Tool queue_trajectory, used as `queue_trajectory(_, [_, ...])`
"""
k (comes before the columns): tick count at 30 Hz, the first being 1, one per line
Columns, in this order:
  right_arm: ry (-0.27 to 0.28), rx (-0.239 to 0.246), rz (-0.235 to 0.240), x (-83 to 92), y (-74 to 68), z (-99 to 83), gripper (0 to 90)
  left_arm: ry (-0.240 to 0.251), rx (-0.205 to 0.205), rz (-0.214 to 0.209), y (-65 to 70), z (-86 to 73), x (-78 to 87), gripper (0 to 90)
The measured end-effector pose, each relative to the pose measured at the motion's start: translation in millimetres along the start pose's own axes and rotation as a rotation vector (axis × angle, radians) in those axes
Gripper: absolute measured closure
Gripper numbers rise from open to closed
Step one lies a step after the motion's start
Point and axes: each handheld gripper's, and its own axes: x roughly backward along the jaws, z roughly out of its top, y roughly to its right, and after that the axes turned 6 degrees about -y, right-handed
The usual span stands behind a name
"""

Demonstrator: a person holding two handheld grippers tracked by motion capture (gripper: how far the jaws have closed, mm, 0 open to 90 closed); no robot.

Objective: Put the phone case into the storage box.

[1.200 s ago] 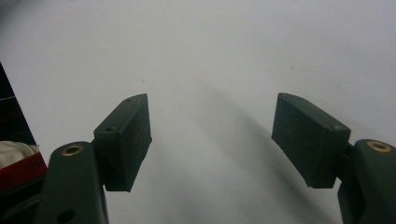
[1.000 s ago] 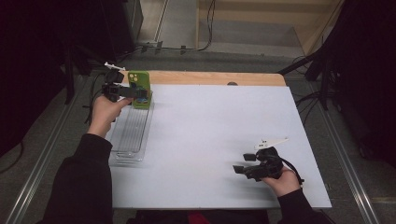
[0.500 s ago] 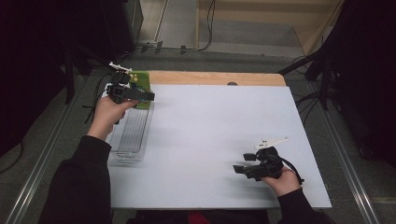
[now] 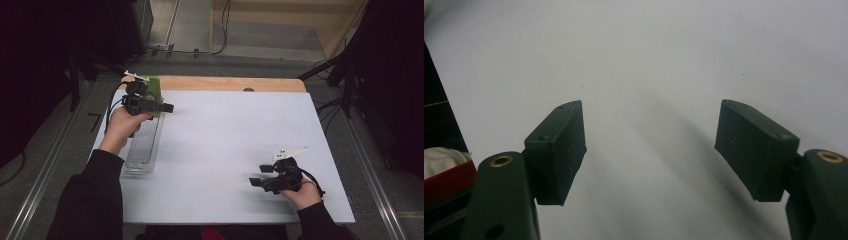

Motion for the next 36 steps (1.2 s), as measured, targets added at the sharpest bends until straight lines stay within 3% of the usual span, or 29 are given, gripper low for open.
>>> queue_trajectory(14, [-0.007,-0.001,0.006,-0.6,2.0,-0.2,26.6,-0.028,-0.106,-0.048,24.9,-13.1,-14.5,17.7])
queue_trajectory(23, [-0.003,-0.003,0.006,0.9,1.7,0.1,26.6,-0.012,-0.111,-0.068,34.4,-23.5,-18.9,17.8])
queue_trajectory(25, [-0.003,-0.004,0.006,1.1,1.7,0.0,26.6,-0.004,-0.108,-0.093,34.9,-27.5,-19.3,17.8])
queue_trajectory(36, [0.0,-0.001,0.006,2.4,2.5,-0.2,26.6,-0.005,-0.15,-0.11,44.2,-45.9,-22.5,17.9])
